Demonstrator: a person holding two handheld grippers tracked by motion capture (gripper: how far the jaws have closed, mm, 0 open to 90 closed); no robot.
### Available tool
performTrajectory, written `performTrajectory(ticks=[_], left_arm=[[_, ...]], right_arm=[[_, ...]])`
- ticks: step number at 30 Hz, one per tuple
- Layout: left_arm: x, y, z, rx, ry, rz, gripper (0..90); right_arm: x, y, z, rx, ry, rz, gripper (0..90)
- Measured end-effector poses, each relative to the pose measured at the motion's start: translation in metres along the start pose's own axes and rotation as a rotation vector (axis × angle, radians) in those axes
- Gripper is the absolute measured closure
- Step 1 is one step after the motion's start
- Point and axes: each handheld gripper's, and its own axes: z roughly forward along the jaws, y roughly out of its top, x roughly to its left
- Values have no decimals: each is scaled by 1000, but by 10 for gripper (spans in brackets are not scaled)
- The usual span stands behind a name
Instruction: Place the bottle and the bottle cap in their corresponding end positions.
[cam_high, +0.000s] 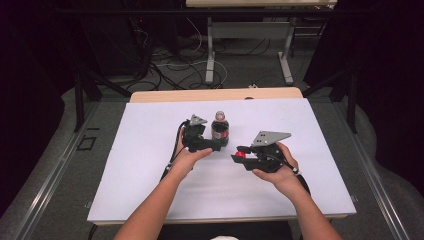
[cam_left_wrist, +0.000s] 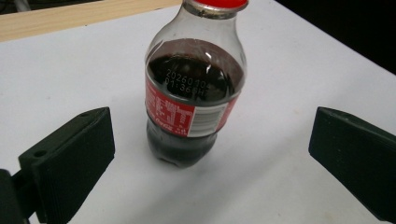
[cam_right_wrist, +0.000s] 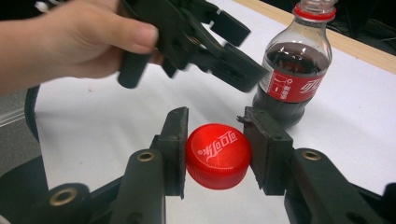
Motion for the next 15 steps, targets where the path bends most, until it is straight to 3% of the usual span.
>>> performTrajectory(ticks=[7, 9, 10, 11, 15], left_arm=[[4, -17, -30, -29, -6, -3, 5], [6, -23, -38, -30, -8, -17, 4], [6, -27, -42, -39, -6, -43, 5], [8, -30, -46, -42, -4, -39, 5], [11, -40, -57, -45, 4, -52, 5]], right_arm=[[2, -5, 16, 29, 8, 0, 613], [2, -6, 24, 28, 19, 0, 614], [3, -7, 27, 39, 22, 2, 613], [4, -8, 33, 38, 24, -3, 614], [11, -13, 56, 108, 52, -15, 613]])
